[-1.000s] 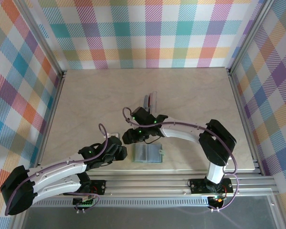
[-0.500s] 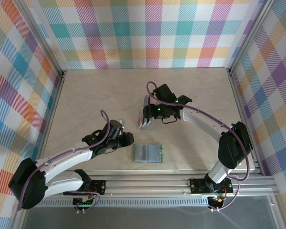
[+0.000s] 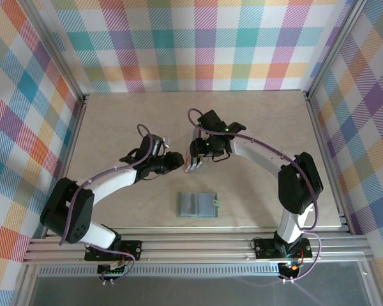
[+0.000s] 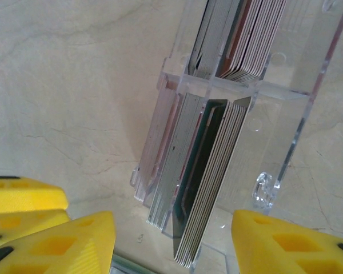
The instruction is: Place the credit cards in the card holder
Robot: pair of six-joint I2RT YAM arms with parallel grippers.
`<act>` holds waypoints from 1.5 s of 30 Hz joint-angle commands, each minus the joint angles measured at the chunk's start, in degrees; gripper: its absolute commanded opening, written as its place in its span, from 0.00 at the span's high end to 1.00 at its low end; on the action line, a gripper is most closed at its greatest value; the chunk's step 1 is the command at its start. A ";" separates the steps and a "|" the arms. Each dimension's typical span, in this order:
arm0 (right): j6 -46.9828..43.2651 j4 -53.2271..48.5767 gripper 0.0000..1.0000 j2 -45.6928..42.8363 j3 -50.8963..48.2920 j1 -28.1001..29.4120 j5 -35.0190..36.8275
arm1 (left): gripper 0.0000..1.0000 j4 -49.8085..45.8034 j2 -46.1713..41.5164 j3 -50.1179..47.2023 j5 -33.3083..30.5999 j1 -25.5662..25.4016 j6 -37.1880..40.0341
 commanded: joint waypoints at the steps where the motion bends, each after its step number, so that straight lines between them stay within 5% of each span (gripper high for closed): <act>1: -1.11 -1.59 0.45 1.45 1.89 -0.05 -0.03 | 0.65 2.61 2.89 1.73 3.82 1.47 1.19; 23: -0.55 2.99 0.59 2.20 0.38 -2.02 -11.38 | 0.69 8.86 14.00 2.26 6.86 2.59 1.66; 45: 0.29 5.88 0.75 -2.71 -3.79 -2.59 -11.04 | 0.72 9.37 15.00 1.82 6.70 2.59 1.36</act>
